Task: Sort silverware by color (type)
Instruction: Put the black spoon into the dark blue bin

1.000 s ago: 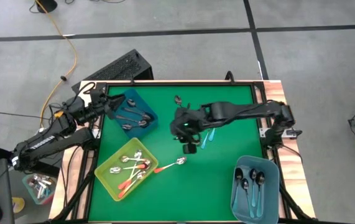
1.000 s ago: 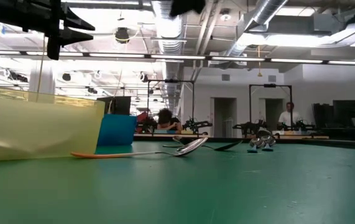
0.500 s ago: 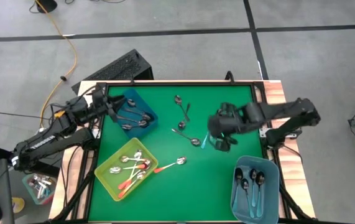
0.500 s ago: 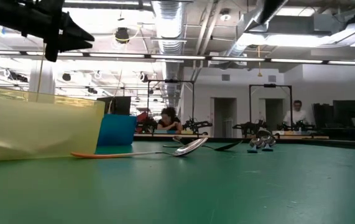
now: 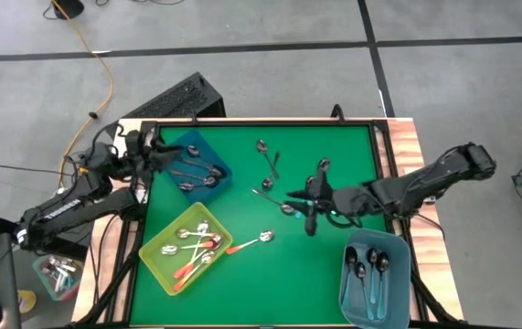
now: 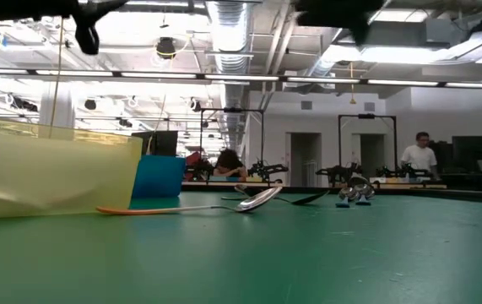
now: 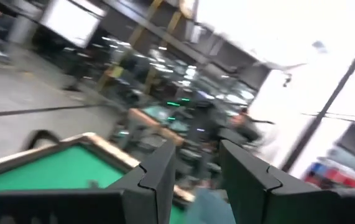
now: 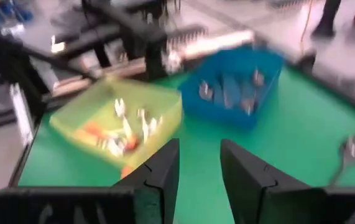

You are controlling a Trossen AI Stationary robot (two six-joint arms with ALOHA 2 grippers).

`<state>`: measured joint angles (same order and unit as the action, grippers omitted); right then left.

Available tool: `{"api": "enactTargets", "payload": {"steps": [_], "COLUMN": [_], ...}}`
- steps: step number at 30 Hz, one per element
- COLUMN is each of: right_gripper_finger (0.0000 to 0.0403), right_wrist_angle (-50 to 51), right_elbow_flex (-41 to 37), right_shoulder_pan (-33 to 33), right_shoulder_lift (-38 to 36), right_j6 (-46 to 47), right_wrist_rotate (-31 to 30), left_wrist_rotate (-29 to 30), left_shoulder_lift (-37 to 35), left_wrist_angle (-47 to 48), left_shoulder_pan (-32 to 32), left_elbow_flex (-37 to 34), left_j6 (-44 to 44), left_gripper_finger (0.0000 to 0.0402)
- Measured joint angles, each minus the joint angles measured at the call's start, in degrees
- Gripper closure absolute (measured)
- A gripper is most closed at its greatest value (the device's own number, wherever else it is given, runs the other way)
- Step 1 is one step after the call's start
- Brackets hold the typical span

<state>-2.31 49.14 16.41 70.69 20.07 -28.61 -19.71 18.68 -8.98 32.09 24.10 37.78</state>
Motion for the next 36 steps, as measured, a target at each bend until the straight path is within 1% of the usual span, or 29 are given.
{"api": "enactTargets", "payload": {"steps": [2,6,10,12,15,18,21,23,26,29,32,36], "right_gripper_finger": [0.0271,0.0271,0.0259,0.0245,0.0221,0.0200,0.0185,0.0180,0.0179,0.0181,0.0181,0.0182], "right_wrist_angle": [-3.78,-2.79,6.93,13.43,20.24,24.66,25.02,25.12,23.29,17.92,11.25,9.27], "right_elbow_flex": [1.45,8.05,15.04,17.39,19.88,21.09,20.96,20.24,18.39,14.65,11.28,9.72], "right_shoulder_pan": [-2.11,-6.76,-11.25,-13.01,-14.44,-14.51,-13.65,-12.69,-11.25,-10.19,-10.89,-12.68], "right_shoulder_lift": [3.55,11.77,19.90,23.84,27.72,29.27,29.51,29.19,29.12,29.14,29.12,29.14], "right_j6": [-3.46,-9.45,-9.68,-9.48,-9.46,-8.11,-6.35,-4.94,-3.28,-3.10,-2.59,-2.39], "right_wrist_rotate": [-0.01,-0.01,0.03,0.01,0.02,0.30,2.27,2.46,2.81,2.83,2.96,2.99], "left_wrist_rotate": [-1.01,0.87,0.88,0.96,2.01,2.45,1.47,1.49,2.13,2.19,2.48,4.12], "left_shoulder_lift": [0.00,-0.35,-1.70,-2.26,-3.46,-4.64,-5.83,-6.76,-7.96,-9.18,-10.49,-11.86], "left_wrist_angle": [-1.74,-2.59,-2.01,-2.10,-1.91,-1.84,1.04,3.20,6.79,9.16,10.78,11.88], "left_shoulder_pan": [-1.08,-2.56,-2.60,-2.60,-2.61,-2.60,-2.60,-2.62,-2.62,-2.62,-2.62,-2.62], "left_elbow_flex": [0.00,0.00,0.00,0.00,0.00,0.00,0.00,0.00,0.00,0.00,0.00,0.00], "left_j6": [1.73,3.92,-0.10,-2.70,-5.57,-5.86,-5.79,-5.52,-4.25,-3.63,-3.54,-3.79], "left_gripper_finger": [0.0292,0.0292,0.0292,0.0292,0.0292,0.0292,0.0292,0.0292,0.0292,0.0292,0.0292,0.0292]}}
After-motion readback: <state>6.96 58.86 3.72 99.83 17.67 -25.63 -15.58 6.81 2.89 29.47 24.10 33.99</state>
